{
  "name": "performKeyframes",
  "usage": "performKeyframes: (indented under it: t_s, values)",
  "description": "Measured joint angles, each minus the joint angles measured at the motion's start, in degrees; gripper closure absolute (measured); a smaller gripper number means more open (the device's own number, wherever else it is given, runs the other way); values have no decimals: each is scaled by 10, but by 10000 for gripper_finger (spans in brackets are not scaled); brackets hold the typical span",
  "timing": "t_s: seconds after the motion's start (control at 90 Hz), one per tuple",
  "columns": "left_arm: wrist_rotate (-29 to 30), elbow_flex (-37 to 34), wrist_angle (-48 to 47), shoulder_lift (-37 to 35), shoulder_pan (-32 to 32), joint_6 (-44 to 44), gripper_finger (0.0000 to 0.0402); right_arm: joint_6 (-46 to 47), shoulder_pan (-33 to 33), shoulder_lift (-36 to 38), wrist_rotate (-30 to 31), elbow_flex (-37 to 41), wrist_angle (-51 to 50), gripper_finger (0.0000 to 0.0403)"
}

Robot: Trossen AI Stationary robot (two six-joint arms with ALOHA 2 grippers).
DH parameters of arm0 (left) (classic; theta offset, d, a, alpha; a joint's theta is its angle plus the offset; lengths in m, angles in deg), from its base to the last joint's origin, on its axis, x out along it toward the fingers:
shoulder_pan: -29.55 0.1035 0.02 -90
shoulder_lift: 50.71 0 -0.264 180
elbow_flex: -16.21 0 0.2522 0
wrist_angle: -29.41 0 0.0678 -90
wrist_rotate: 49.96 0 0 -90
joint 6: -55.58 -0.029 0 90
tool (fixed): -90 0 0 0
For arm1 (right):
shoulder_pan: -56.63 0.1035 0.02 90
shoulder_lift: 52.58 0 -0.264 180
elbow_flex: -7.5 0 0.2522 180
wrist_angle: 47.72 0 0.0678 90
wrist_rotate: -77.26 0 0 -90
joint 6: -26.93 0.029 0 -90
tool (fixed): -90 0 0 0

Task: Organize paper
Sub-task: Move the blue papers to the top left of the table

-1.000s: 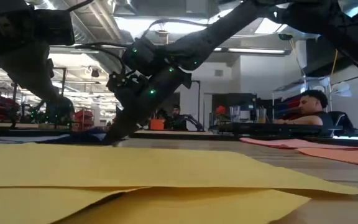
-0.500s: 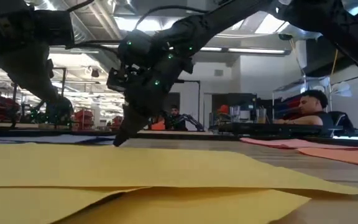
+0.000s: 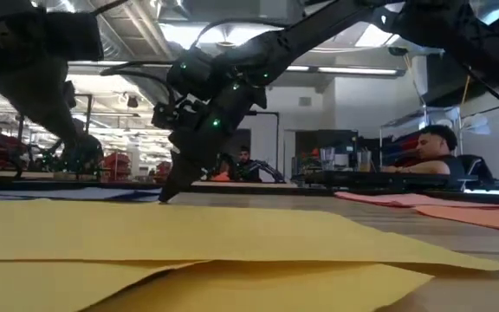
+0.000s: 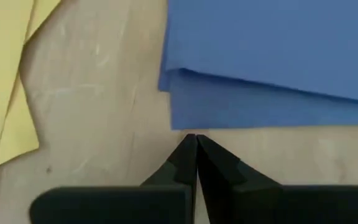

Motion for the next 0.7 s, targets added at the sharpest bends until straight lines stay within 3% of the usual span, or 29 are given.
performKeyframes:
  t_s: [0.4,0.7]
  values:
    - [-4,0,21,0,0,-20,402,49,-1,-16,-61,0,69,402]
    - [-7,0,4,0,0,-10,402,55,1,10,-100,1,-41,402]
